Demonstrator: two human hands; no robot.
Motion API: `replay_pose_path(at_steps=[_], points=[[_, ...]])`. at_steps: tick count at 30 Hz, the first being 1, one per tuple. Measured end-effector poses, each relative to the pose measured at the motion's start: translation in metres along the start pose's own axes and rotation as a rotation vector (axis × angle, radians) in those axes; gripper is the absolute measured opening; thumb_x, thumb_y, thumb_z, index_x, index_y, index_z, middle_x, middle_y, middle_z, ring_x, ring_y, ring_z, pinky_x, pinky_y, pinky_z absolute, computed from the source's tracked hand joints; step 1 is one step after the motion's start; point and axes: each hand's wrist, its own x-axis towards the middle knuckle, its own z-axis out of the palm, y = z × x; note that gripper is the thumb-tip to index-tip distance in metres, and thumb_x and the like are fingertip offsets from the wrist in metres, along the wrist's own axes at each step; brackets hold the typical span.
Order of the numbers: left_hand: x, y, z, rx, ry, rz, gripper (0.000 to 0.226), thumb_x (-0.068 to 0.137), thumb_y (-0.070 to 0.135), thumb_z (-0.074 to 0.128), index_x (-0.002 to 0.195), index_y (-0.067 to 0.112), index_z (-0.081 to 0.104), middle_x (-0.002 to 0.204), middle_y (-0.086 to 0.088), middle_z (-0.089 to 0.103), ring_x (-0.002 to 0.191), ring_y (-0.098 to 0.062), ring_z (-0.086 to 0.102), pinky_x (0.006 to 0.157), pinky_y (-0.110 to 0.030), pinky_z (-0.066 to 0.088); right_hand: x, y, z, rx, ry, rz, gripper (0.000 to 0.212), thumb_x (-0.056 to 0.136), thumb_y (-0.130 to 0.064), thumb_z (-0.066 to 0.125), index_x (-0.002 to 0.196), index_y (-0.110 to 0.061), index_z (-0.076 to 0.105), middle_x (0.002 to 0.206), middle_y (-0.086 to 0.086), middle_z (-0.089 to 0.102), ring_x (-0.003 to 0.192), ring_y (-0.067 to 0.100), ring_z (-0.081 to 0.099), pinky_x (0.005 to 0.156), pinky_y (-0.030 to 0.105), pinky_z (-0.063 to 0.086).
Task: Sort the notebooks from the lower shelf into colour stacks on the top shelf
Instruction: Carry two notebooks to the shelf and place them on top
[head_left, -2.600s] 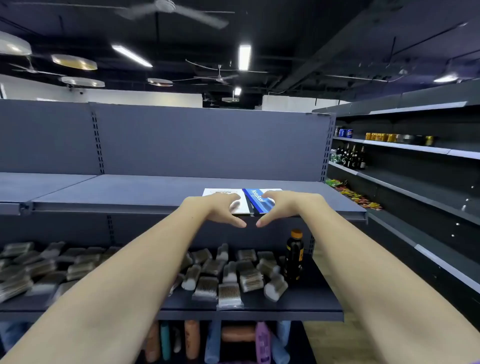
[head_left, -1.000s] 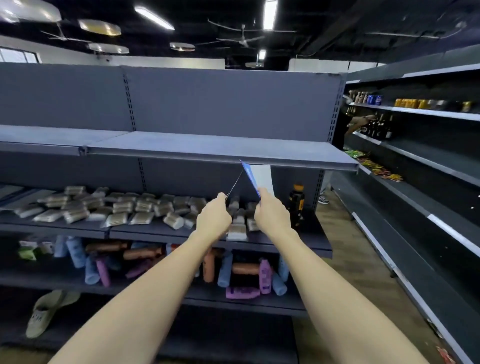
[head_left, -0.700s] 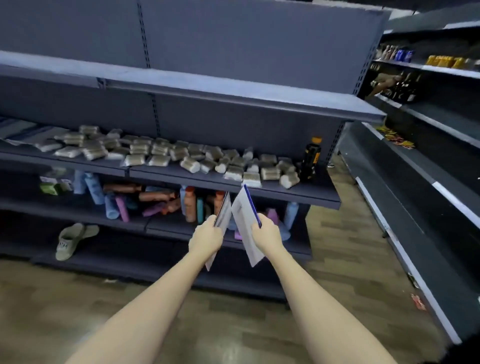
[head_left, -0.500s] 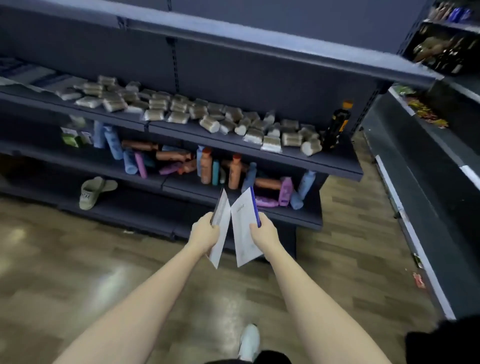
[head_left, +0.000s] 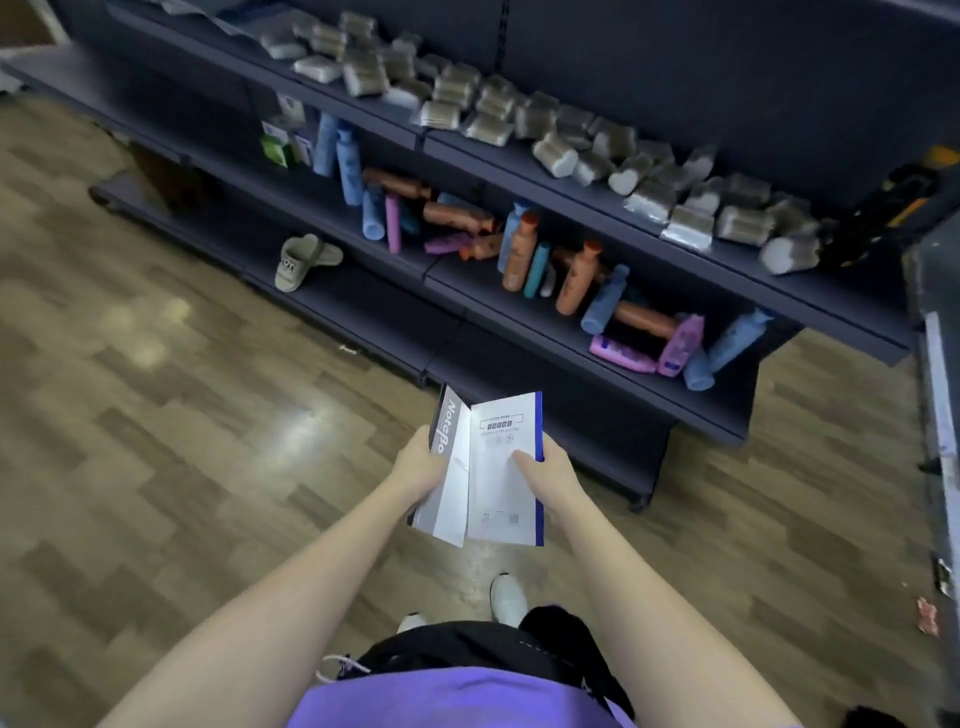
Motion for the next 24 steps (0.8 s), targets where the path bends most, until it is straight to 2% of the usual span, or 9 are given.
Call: replay_pose_path(at_steps=[2, 8, 13, 16, 19, 22, 24], points=[[-0.002, -0.007, 0.0, -0.016, 0.003, -0.019, 0.052, 0.058, 0.045, 0.048, 0.106, 0.026, 0.056, 0.109, -0.001, 0.066, 0.104, -0.026, 0.062, 0.096, -0.043, 0.051, 0.007, 0.004, 0.005, -0.011, -0.055, 0.021, 0.029, 0.089, -0.024, 0.047, 0.108, -0.038, 0.064, 0.108, -0.012, 0.071, 0.101, 0.02, 0.068, 0.094, 0.048, 0.055], [-0.006, -0.019, 0.005, -0.186, 0.131, -0.079, 0.034, 0.069, 0.03, 0.048, 0.102, 0.027, 0.058, 0.105, -0.003, 0.068, 0.101, -0.028, 0.065, 0.093, -0.047, 0.053, 0.027, -0.005, 0.01, -0.055, -0.16, 0.037, 0.029, 0.093, -0.019, 0.045, 0.111, -0.031, 0.064, 0.109, -0.007, 0.071, 0.1, 0.022, 0.067, 0.093, 0.047, 0.055], [-0.006, -0.021, 0.005, -0.311, 0.311, -0.165, 0.05, 0.066, 0.035, 0.046, 0.111, 0.02, 0.059, 0.107, -0.004, 0.068, 0.101, -0.028, 0.065, 0.092, -0.043, 0.054, 0.05, -0.014, 0.013, -0.066, -0.227, 0.019, 0.031, 0.091, -0.016, 0.044, 0.109, -0.029, 0.066, 0.108, -0.006, 0.071, 0.103, 0.023, 0.066, 0.096, 0.046, 0.054], [-0.007, -0.029, 0.003, -0.306, 0.413, -0.205, 0.041, 0.072, 0.039, 0.051, 0.11, 0.026, 0.059, 0.107, -0.001, 0.068, 0.098, -0.025, 0.065, 0.09, -0.041, 0.054, 0.062, -0.021, 0.02, -0.117, -0.289, -0.029, 0.029, 0.091, -0.013, 0.044, 0.106, -0.027, 0.065, 0.107, -0.003, 0.071, 0.1, 0.023, 0.066, 0.091, 0.04, 0.055], [-0.008, -0.038, 0.002, -0.273, 0.5, -0.245, 0.018, 0.095, 0.023, 0.053, 0.112, 0.02, 0.056, 0.109, -0.002, 0.065, 0.096, -0.023, 0.062, 0.078, -0.032, 0.049, 0.072, -0.03, 0.032, -0.192, -0.329, -0.083, 0.026, 0.091, -0.012, 0.044, 0.103, -0.022, 0.065, 0.102, -0.003, 0.069, 0.091, 0.022, 0.062, 0.073, 0.03, 0.05], [-0.009, -0.053, 0.001, -0.192, 0.583, -0.293, 0.025, 0.097, 0.014, 0.05, 0.121, 0.018, 0.057, 0.111, -0.002, 0.065, 0.098, -0.023, 0.061, 0.07, -0.028, 0.044, 0.079, -0.036, 0.046, -0.288, -0.361, -0.142, 0.029, 0.095, -0.014, 0.045, 0.113, -0.023, 0.065, 0.108, -0.003, 0.069, 0.098, 0.022, 0.062, 0.082, 0.034, 0.05], [-0.013, -0.06, -0.001, -0.165, 0.633, -0.331, 0.027, 0.096, 0.012, 0.049, 0.12, 0.019, 0.057, 0.11, 0.0, 0.065, 0.095, -0.023, 0.061, 0.068, -0.028, 0.043, 0.08, -0.04, 0.056, -0.328, -0.407, -0.166, 0.031, 0.095, -0.015, 0.043, 0.113, -0.028, 0.065, 0.106, -0.005, 0.068, 0.097, 0.021, 0.063, 0.082, 0.034, 0.051]])
